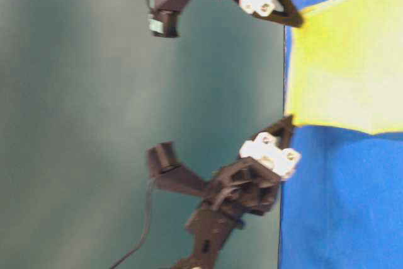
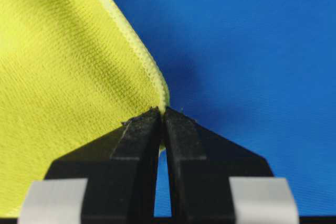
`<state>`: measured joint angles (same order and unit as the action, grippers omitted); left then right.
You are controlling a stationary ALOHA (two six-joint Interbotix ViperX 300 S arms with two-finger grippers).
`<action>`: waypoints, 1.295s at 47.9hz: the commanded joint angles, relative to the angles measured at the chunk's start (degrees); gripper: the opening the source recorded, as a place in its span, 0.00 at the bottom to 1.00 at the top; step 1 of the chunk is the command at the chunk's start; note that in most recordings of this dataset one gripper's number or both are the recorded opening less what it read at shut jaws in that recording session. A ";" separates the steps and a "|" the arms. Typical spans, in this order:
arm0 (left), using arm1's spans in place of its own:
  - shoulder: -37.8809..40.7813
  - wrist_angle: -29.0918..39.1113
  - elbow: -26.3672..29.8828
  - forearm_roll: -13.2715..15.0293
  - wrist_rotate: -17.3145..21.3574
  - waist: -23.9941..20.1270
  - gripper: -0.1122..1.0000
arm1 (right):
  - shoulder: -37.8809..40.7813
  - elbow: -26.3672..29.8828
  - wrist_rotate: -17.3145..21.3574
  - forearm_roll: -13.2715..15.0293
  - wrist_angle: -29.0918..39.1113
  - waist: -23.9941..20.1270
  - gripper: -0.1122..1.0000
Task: Fold the yellow towel.
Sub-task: 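Fold the top half down onto the bottom half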
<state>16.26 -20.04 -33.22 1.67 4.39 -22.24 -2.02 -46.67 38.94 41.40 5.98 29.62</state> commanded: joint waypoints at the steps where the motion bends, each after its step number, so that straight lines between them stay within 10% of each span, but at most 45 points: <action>1: -3.52 -0.09 0.18 -0.18 1.41 -0.26 0.13 | -3.43 0.62 0.18 0.09 0.26 0.18 0.13; 17: -4.92 1.14 -0.97 -0.09 2.55 0.88 0.13 | -5.71 -0.35 0.97 -0.62 1.05 -2.46 0.13; 48: -13.18 4.75 -8.70 -0.09 2.11 21.88 0.13 | -16.44 -7.82 4.31 -10.55 11.60 -29.62 0.13; 62: -5.62 4.66 -8.35 0.00 -0.35 27.16 0.13 | -10.90 -8.88 8.53 -10.72 7.38 -34.28 0.13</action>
<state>9.76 -15.29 -41.48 1.58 4.57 3.87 -13.97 -55.20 47.02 30.94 14.68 -4.48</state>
